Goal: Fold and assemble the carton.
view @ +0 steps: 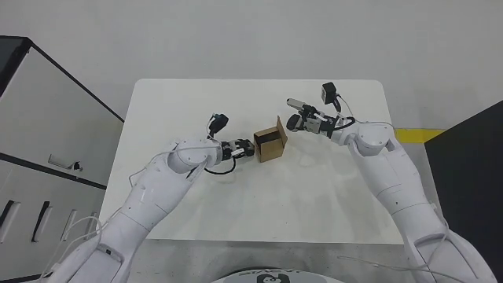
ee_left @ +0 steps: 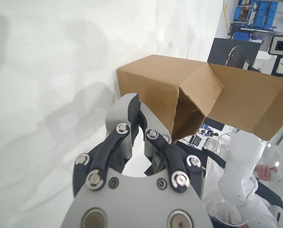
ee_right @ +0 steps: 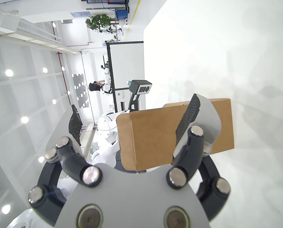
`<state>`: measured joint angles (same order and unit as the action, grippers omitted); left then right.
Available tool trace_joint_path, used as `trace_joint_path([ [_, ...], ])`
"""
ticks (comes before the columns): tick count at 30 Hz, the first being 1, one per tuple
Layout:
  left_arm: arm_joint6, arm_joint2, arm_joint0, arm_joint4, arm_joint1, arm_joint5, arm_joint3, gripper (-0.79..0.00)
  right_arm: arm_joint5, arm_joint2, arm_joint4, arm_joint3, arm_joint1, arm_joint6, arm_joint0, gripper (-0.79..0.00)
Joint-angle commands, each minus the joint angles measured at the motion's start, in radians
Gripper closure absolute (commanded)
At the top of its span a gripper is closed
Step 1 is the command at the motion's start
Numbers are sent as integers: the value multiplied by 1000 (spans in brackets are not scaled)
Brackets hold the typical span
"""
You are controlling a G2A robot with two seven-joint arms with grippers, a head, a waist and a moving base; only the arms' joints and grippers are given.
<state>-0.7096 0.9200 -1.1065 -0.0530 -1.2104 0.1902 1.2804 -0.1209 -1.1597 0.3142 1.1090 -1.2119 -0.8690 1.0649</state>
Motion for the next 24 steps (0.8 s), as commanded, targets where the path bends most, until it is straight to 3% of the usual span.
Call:
trace_joint_path([
  [1, -3, 7, -3, 1, 2, 7, 9, 0, 0, 0, 0, 0, 0, 0, 0, -785],
  [9, 17, 3, 2, 8, -5, 186, 54, 0, 0, 0, 0, 0, 0, 0, 0, -785],
  [16, 59, -6, 12, 27, -17, 286, 53, 0, 0, 0, 0, 0, 0, 0, 0, -785],
  [24, 35, -2, 16, 49, -18, 256, 62, 0, 0, 0, 0, 0, 0, 0, 0, -785],
])
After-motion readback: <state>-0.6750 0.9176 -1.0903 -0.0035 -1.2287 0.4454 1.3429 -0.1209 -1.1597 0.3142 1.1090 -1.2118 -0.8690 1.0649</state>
